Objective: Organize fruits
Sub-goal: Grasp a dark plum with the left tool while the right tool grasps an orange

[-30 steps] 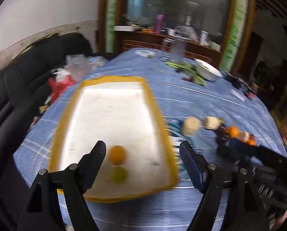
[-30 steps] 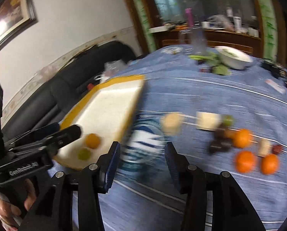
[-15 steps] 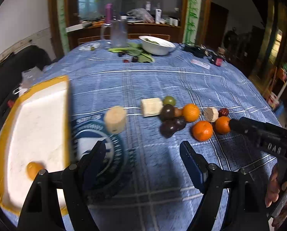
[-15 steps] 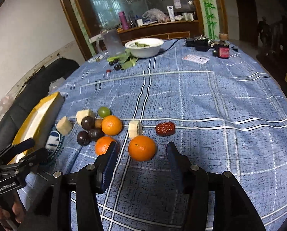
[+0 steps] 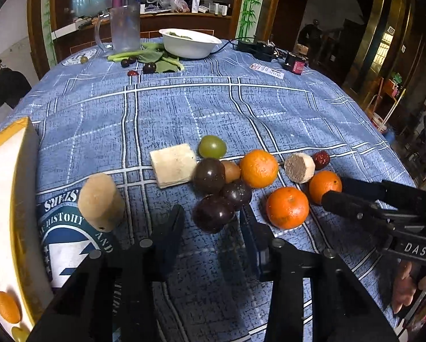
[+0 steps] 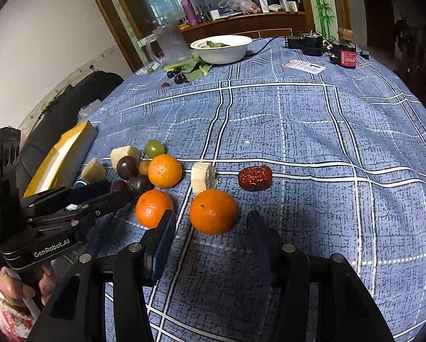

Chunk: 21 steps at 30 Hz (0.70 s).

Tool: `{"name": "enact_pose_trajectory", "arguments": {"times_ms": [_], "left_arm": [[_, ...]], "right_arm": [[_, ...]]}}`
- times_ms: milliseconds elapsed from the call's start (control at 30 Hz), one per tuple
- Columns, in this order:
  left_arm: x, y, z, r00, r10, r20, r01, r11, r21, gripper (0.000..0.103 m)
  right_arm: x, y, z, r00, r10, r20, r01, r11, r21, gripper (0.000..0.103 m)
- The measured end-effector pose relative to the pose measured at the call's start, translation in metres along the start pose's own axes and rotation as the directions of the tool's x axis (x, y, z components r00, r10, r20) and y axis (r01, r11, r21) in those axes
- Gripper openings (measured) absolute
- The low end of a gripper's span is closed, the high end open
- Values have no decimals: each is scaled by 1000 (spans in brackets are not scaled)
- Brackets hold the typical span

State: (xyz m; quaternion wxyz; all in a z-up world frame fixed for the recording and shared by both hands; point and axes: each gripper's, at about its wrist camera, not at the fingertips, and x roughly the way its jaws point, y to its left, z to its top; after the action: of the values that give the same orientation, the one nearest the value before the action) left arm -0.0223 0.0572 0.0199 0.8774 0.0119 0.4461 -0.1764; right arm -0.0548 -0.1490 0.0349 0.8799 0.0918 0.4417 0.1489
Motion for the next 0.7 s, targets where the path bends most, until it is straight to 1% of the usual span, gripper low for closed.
{"name": "enact_pose_trajectory", "arguments": {"times_ms": [100,233,300,333,400,433,500,600,700], "left_arm": [[3,7,1,1000,-27,-7,27,999,-28,39],[8,5,5,999,-29,-19,29,1000,-11,39],[11,4,8,999,-39,-17,38,999,-6,42],[13,4,9,999,-41,-15,41,999,-6,42],[13,1,9,999,-38,-10,38,999,2,42],[12,0,8,999,-31,-6,31,999,9,41],[10,-2,8,999,-36,0,36,999,19,26],[5,-6,7,1000,1,20,-2,999,34,26],[-5,-7,4,999,13,39,-14,1000,26,26]], "right_arm": [[4,1,3,1000,-29,-5,29,999,-18,55],[14,3,6,998,-56,-24,55,998,-33,55],[15,6,8,998,-67,-24,65,997,-48,54],[16,7,8,997,-69,-23,68,996,-50,48],[17,9,9,997,-74,-24,73,996,-59,41],[18,10,10,997,-70,-25,68,996,-60,39],[17,11,9,997,-73,-24,72,995,-63,39],[15,10,8,997,-68,-26,66,996,-57,39],[11,11,7,998,-67,-22,65,997,-50,39]]}}
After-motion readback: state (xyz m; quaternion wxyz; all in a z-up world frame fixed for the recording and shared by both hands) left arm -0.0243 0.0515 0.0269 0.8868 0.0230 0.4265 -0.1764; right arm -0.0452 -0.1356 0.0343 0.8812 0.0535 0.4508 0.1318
